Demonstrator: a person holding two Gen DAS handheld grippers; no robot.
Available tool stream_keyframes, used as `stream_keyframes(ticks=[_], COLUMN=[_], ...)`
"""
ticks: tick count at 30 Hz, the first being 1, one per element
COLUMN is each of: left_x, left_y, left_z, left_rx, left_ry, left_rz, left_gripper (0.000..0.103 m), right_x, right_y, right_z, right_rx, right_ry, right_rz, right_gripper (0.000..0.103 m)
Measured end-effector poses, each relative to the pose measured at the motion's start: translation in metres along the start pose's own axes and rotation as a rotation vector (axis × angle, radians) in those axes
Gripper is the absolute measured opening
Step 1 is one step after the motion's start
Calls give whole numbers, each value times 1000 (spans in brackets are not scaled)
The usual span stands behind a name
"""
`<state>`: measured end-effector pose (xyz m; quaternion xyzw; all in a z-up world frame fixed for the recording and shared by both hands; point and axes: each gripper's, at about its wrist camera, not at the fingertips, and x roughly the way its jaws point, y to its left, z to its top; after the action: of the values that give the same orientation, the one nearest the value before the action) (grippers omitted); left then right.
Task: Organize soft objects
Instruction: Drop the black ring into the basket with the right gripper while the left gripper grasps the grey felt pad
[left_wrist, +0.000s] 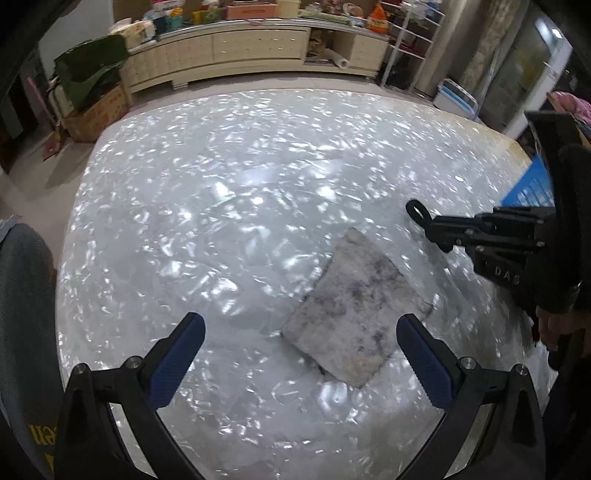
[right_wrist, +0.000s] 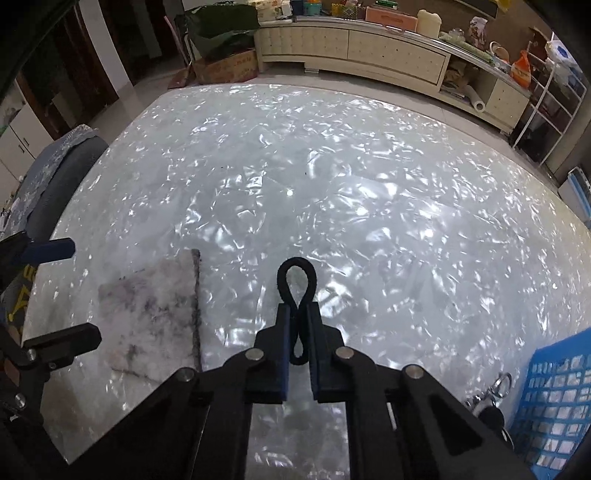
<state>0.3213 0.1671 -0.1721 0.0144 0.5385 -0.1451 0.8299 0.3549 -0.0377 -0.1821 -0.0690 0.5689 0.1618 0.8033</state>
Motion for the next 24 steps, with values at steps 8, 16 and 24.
stream_keyframes(ticks=[8,16,24], left_x=[6,30,50], left_y=[-27,-41,-56], left_z=[-4,-4,0], left_rx=[188,332,372], left_ry=[22,53,62], left_rz=[-31,-15,-9], left_gripper=[103,103,103], right_x=[-54,-115,-170], right_y=[-23,-53,-92], right_z=[-13,-35,-55], right_rx=[40,88,143], right_ry=[-59,-110,-169], right_rz=[33,58,17], right_gripper=[8,8,8])
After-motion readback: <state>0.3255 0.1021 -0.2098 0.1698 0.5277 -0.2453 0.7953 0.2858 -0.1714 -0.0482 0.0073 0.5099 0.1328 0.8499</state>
